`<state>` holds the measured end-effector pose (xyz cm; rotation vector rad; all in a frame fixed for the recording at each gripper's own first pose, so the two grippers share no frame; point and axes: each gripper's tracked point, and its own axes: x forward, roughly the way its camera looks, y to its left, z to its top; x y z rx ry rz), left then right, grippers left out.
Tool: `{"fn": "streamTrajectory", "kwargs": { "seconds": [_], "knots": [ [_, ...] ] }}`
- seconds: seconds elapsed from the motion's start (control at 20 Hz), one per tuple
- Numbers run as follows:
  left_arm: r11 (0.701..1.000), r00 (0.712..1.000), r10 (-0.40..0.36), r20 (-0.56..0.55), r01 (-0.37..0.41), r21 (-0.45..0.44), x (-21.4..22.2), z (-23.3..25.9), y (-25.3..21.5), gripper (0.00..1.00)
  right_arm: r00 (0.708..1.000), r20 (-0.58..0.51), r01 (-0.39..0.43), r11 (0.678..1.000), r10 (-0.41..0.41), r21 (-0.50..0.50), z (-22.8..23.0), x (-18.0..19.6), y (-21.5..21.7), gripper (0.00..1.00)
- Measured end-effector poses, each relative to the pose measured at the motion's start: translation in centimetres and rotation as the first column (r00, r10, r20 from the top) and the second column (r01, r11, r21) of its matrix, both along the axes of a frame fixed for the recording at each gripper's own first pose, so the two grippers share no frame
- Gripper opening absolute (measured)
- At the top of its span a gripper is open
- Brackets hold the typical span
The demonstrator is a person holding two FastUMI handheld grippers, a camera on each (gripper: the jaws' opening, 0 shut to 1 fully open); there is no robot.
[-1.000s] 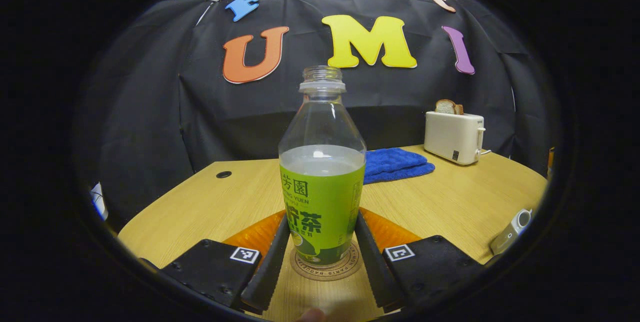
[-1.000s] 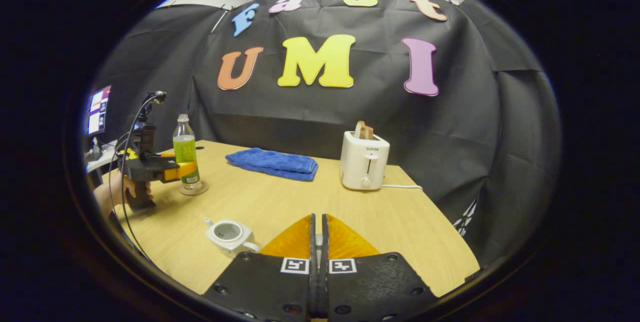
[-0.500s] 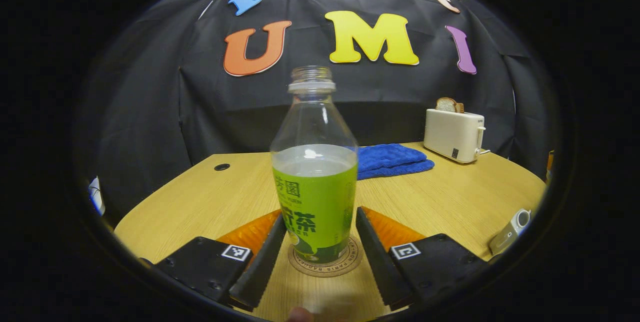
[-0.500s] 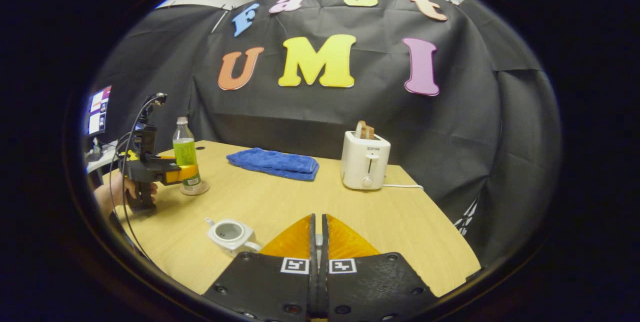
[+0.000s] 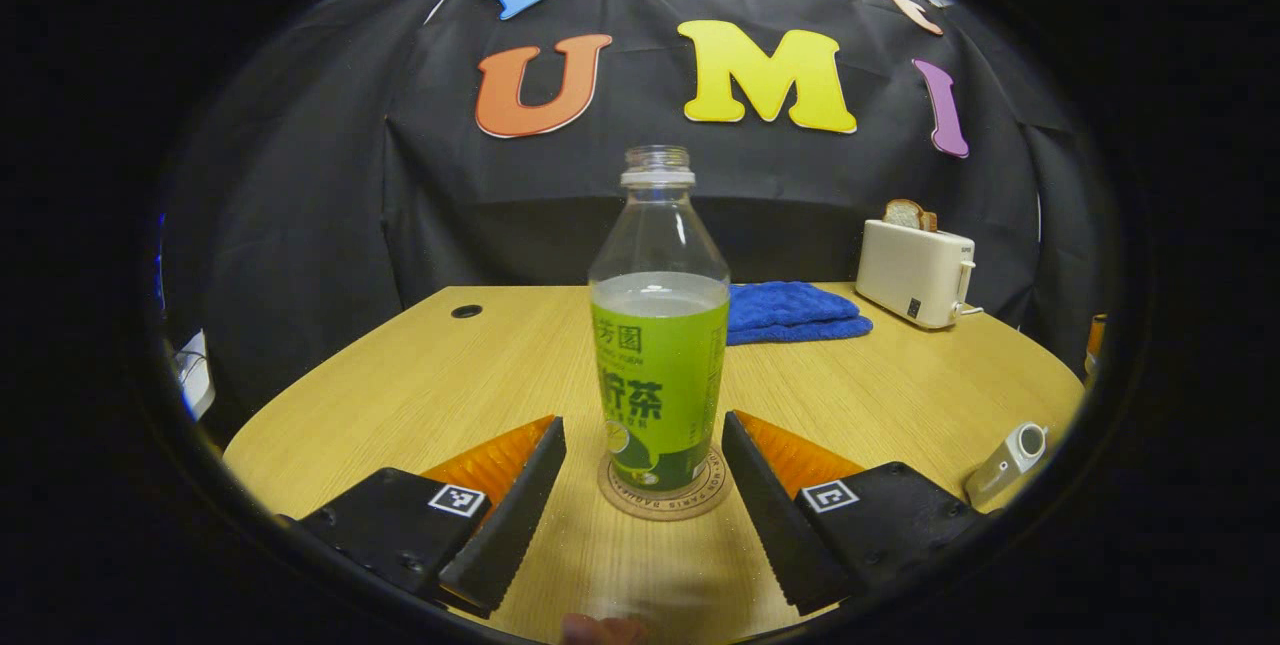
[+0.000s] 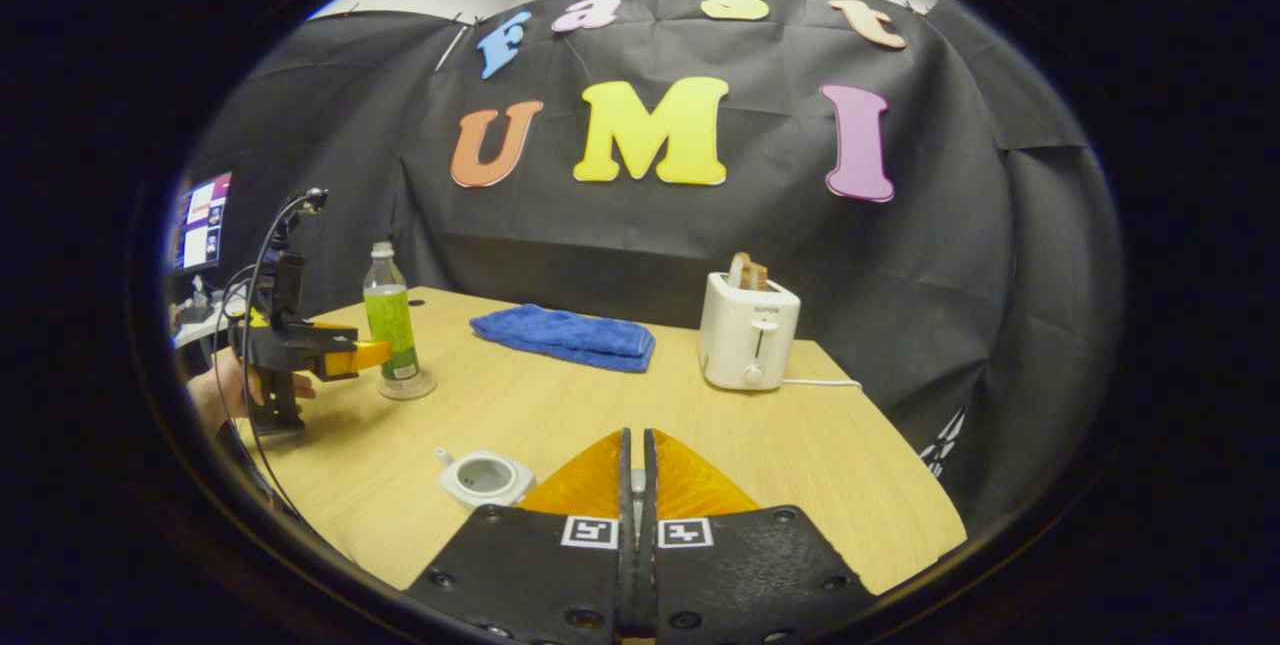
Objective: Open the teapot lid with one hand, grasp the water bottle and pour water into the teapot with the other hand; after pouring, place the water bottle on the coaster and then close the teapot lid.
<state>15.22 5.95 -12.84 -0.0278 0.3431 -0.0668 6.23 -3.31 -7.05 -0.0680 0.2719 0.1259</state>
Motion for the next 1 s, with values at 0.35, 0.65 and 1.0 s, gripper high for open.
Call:
{"fn": "streamTrajectory", "kwargs": {
  "seconds": [0.35, 0.65, 1.0],
  "knots": [
    [0.996, 0.993, 0.079, 0.089, -0.082, 0.033, -5.9, 4.7, 3.5, 0.98, 0.992, 0.015, -0.124, 0.992, 0.124, -0.002, 0.5, 1.8, 5.7, 0.00],
    [0.990, 0.982, 0.082, 0.172, -0.100, 0.100, -9.0, 7.5, 3.8, 0.98, 0.981, -0.004, -0.194, 0.981, 0.194, -0.011, -1.0, 2.7, 9.2, 0.00],
    [0.986, 0.975, 0.064, 0.213, -0.094, 0.137, -10.9, 8.9, 3.1, 0.98, 0.975, -0.035, -0.220, 0.975, 0.219, -0.035, -4.0, 3.0, 11.0, 0.00]
  ]
}}
